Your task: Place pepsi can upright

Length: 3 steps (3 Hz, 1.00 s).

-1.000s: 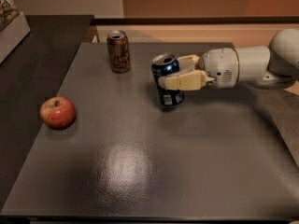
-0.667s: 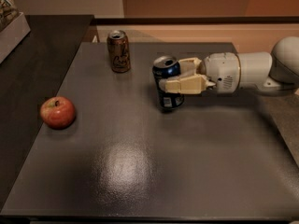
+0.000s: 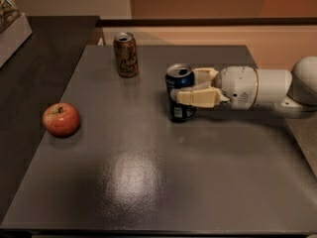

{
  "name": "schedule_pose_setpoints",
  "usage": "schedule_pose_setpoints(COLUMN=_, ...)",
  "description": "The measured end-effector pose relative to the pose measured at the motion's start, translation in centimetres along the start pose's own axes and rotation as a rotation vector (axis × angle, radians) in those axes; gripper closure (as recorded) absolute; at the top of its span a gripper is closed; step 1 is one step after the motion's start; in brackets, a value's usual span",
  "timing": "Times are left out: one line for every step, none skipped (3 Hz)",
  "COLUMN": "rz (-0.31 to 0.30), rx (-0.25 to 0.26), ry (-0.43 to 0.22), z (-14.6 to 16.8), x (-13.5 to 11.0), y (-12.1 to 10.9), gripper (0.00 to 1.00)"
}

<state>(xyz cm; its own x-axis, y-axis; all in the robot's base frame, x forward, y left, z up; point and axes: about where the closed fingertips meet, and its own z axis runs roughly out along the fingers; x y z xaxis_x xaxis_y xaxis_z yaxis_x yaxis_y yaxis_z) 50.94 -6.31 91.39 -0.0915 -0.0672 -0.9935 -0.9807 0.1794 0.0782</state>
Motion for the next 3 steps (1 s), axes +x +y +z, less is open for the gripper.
schedule_pose_setpoints(rz=-0.023, rx=0.020, ry=-0.034, z=-0.20, x=0.28, y=0.22, gripper=0.83)
schedule_pose_setpoints(rz=-0.042, rx=0.008, ry=-0.064, z=-0.14, x=0.62, y=0.53, gripper=0.60)
schedule_pose_setpoints(rz=-0.047, rx=-0.002, ry=-0.072, z=0.09, x=1.22, y=0.83, gripper=0.36)
